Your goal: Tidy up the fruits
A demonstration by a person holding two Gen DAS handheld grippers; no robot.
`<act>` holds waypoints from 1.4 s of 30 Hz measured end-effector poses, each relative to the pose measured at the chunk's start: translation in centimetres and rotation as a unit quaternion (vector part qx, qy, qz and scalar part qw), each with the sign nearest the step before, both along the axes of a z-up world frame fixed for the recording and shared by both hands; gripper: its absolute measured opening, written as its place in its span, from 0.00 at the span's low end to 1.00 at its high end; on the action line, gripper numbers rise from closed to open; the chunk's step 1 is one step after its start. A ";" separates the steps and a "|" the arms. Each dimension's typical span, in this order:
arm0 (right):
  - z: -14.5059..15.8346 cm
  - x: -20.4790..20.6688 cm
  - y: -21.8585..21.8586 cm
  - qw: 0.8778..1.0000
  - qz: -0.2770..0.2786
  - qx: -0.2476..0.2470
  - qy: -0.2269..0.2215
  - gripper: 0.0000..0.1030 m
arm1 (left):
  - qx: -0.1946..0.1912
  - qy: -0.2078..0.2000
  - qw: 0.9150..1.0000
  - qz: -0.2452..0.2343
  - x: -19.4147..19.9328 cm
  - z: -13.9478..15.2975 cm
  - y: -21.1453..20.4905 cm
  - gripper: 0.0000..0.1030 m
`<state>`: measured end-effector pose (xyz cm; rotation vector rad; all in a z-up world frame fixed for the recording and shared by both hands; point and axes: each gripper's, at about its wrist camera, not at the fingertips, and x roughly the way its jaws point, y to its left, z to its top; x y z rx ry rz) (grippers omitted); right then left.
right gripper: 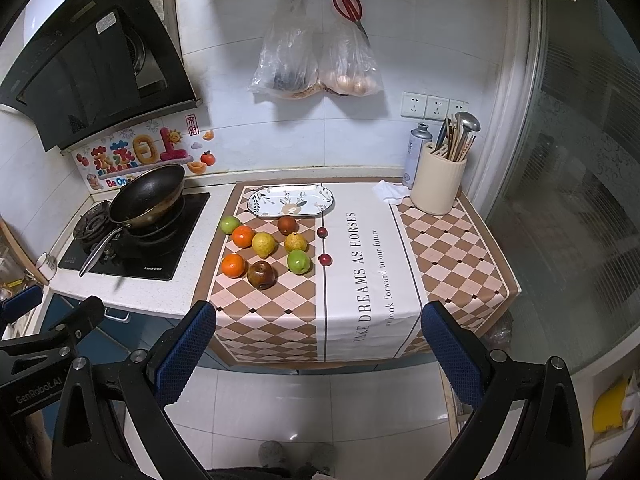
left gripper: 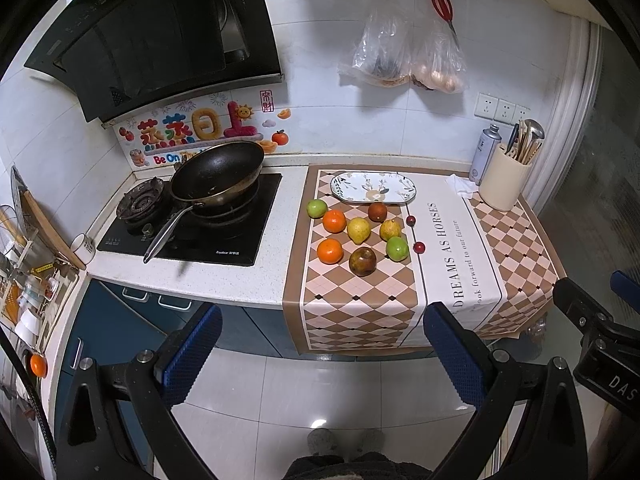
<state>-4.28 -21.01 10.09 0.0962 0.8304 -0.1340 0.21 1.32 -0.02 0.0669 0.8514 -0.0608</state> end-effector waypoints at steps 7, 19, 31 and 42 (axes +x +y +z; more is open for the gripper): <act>0.0 0.0 0.0 1.000 0.000 0.000 0.000 1.00 | 0.000 -0.001 1.000 0.000 0.0 0.0 0.0 1.00; -0.2 0.4 0.9 1.000 -0.015 0.011 -0.002 1.00 | -0.001 -0.005 1.000 0.001 1.0 0.4 0.0 1.00; -5.4 5.0 0.3 0.993 -0.063 0.101 -0.007 1.00 | 0.025 -0.055 0.998 0.025 8.9 -2.8 4.2 1.00; -15.7 18.4 -0.8 0.987 -0.049 0.124 0.094 1.00 | 0.025 0.081 0.995 0.048 20.8 -12.6 5.8 1.00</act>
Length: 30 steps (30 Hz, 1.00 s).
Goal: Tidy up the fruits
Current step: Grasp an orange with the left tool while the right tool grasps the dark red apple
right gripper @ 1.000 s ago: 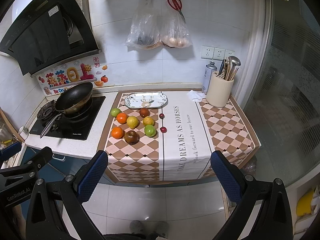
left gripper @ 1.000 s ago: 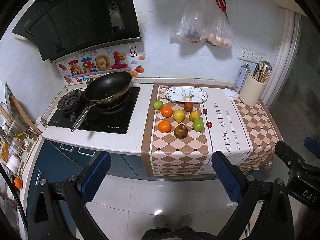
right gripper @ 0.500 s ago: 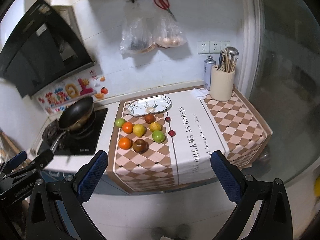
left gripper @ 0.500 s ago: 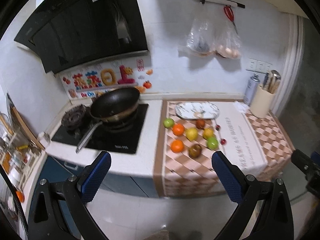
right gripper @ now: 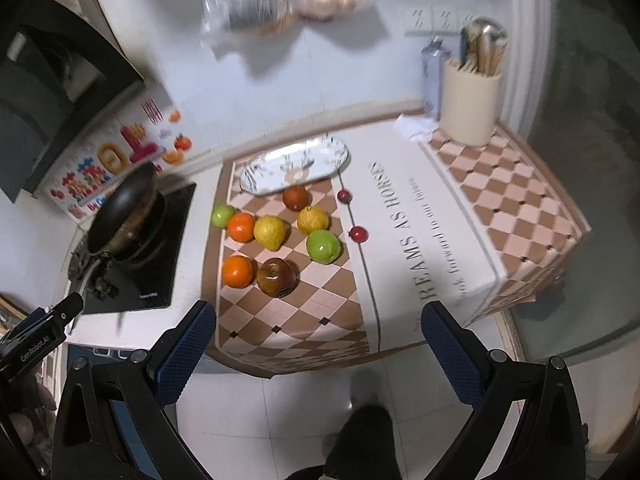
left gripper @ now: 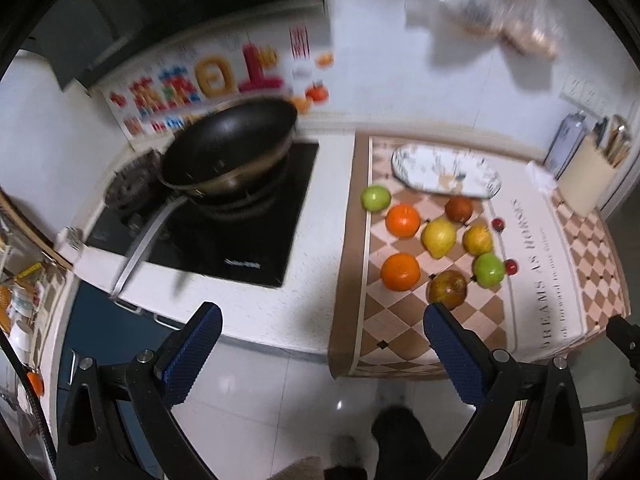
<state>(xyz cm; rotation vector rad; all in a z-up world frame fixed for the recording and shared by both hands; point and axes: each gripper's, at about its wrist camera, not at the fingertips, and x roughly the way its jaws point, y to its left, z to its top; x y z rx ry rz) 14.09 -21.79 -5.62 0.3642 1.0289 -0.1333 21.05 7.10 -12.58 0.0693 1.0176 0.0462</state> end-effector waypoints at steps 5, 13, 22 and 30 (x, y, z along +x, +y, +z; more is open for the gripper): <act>-7.1 8.5 -1.2 0.997 0.035 0.048 0.055 1.00 | -0.007 0.089 0.996 0.002 6.5 -6.5 -1.9 0.99; -18.9 18.4 3.8 0.970 0.160 0.080 0.165 0.97 | 0.007 0.199 0.978 0.061 12.8 -14.3 -2.2 0.98; -26.8 23.2 9.5 0.931 0.267 0.100 0.227 0.69 | -0.035 0.256 0.962 0.087 16.1 -17.7 -2.5 0.97; -26.8 21.6 8.7 0.930 0.261 0.075 0.246 0.68 | -0.101 0.309 0.945 0.023 17.9 -21.3 -5.9 0.97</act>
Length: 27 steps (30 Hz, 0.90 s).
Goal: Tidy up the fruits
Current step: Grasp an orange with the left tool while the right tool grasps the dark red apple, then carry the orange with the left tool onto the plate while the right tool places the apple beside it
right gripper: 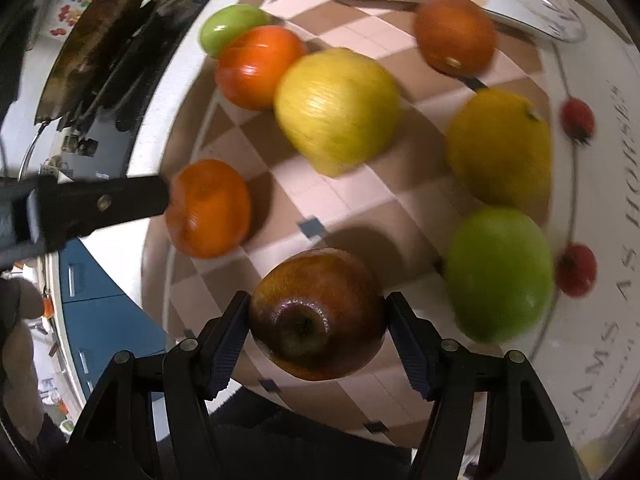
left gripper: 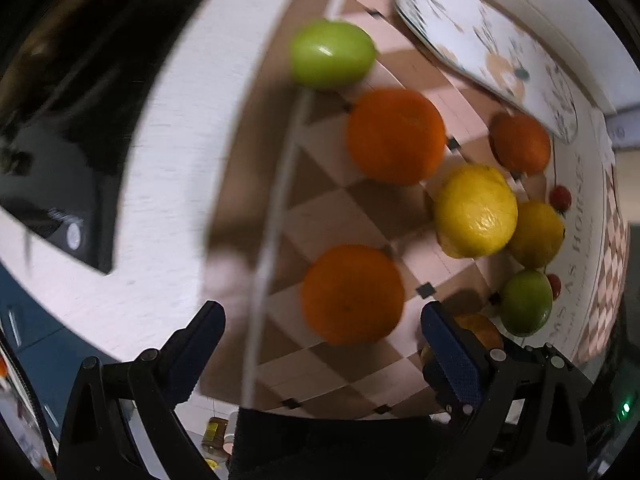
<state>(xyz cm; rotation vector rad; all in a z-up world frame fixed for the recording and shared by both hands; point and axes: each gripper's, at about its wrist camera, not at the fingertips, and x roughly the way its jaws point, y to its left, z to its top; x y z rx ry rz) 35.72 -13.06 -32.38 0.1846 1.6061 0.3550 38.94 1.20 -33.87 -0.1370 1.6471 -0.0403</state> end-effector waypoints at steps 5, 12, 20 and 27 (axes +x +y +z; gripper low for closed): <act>-0.3 -0.3 -1.2 0.999 -0.026 0.012 0.017 0.69 | -0.016 0.024 0.999 -0.026 0.1 -2.8 -1.2 0.61; -1.0 -0.2 -1.7 0.998 -0.051 0.021 0.036 0.70 | -0.011 0.007 0.999 -0.045 -0.7 -3.5 -1.2 0.59; -1.1 -0.1 -1.3 0.999 -0.040 0.002 0.026 0.68 | 0.003 -0.002 0.999 -0.050 -0.8 -2.9 -2.2 0.59; 3.4 0.8 -2.2 0.998 -0.046 0.040 0.005 0.68 | -0.044 -0.043 0.997 -0.036 -0.4 4.9 -1.7 0.59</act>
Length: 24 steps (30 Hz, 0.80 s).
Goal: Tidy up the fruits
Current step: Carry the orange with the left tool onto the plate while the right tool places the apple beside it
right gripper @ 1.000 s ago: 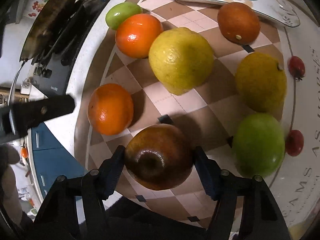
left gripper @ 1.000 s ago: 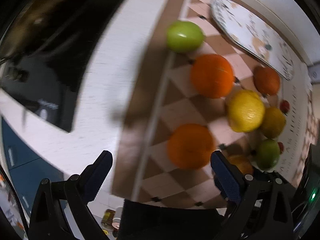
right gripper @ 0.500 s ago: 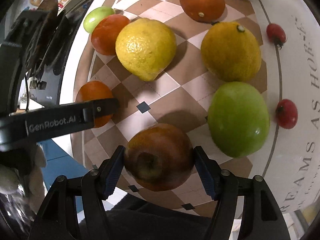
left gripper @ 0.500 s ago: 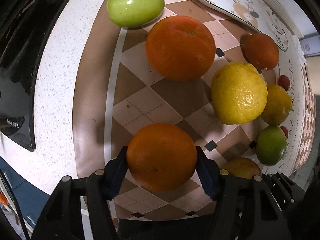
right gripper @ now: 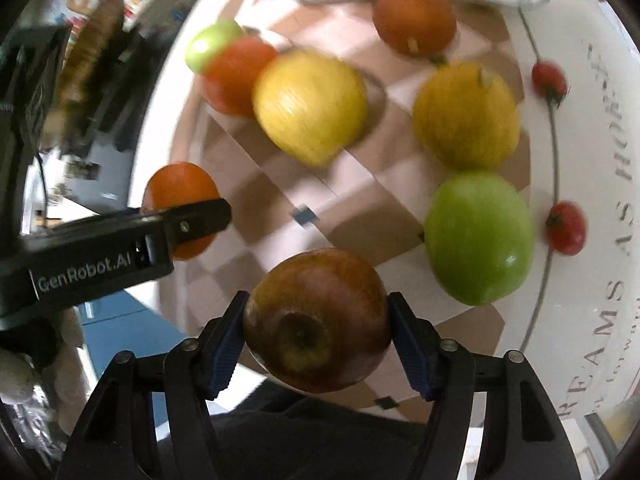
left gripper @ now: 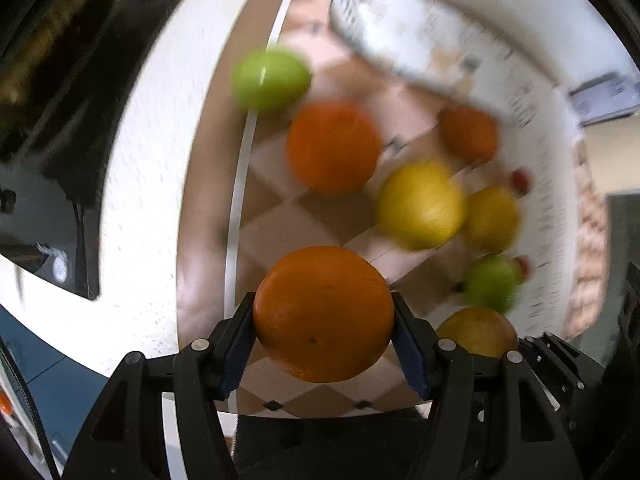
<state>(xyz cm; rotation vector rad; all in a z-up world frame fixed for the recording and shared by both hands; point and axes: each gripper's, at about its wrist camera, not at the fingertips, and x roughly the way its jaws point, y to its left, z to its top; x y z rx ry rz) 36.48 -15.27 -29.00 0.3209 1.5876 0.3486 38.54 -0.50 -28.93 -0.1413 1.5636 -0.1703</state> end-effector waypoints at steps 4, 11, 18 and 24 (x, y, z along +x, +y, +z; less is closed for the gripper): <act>5.5 3.9 -2.8 0.998 -0.020 0.011 -0.063 0.68 | -0.033 -0.046 0.998 0.009 4.0 5.4 -0.6 0.59; 6.1 17.0 -8.8 0.992 -0.053 -0.039 -0.106 0.68 | -0.013 -0.078 0.997 0.006 16.4 5.6 -4.3 0.59; 0.8 25.9 -10.6 0.994 -0.023 -0.084 -0.070 0.68 | -0.029 0.007 0.999 0.020 24.7 -1.2 -7.4 0.59; -2.9 29.1 -10.4 0.995 -0.005 -0.094 -0.033 0.68 | -0.046 0.064 0.996 0.045 27.5 -4.9 -7.5 0.59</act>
